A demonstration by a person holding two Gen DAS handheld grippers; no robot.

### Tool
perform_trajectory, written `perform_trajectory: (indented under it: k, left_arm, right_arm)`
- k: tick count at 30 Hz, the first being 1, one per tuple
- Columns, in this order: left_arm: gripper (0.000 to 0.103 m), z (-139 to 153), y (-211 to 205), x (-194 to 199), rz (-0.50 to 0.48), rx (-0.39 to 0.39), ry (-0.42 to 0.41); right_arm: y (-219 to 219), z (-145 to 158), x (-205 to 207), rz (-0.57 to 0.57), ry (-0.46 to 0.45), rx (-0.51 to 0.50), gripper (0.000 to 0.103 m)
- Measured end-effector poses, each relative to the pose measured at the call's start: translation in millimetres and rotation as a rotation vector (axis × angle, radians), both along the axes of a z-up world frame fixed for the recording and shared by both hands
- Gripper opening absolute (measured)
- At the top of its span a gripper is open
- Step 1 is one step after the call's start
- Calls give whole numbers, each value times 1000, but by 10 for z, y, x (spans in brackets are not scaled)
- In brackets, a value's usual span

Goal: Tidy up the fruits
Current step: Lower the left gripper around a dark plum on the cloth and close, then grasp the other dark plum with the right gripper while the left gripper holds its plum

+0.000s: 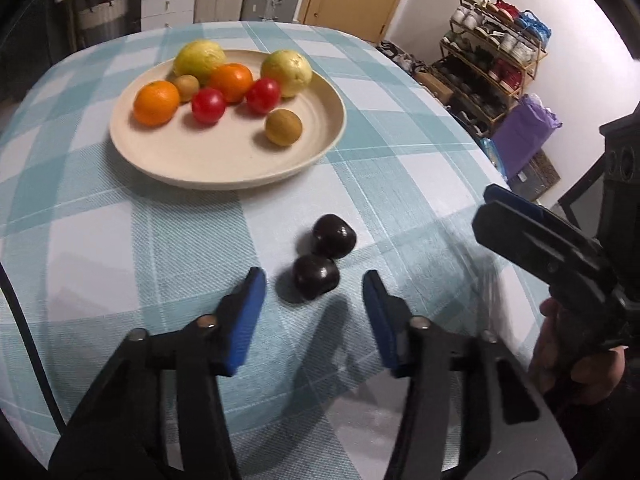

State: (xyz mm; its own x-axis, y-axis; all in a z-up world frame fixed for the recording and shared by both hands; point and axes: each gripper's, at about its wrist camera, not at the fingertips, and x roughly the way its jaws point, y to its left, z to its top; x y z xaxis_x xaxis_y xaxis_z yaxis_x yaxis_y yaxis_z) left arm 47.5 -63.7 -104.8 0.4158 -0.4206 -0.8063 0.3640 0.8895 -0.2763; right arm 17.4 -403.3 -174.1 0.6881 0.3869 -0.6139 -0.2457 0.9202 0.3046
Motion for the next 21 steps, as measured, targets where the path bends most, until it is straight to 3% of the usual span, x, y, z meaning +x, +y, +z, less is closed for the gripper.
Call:
perform_trajectory:
  k: [1, 4, 9, 21]
  left_arm:
    - [31, -1, -8, -2, -10, -17, 4]
    - [22, -3, -16, -1, -19, -18, 1]
    - [22, -18, 60, 17, -33, -91, 30]
    - [22, 31, 292, -42, -12, -117, 13]
  right_arm:
    - [-5, -7, 6, -1, 2, 1, 103]
    - [-20, -18, 19, -5, 6, 3, 103]
    - [-20, -35, 32, -8, 16, 2, 103]
    - [111, -89, 87, 34, 52, 4, 103]
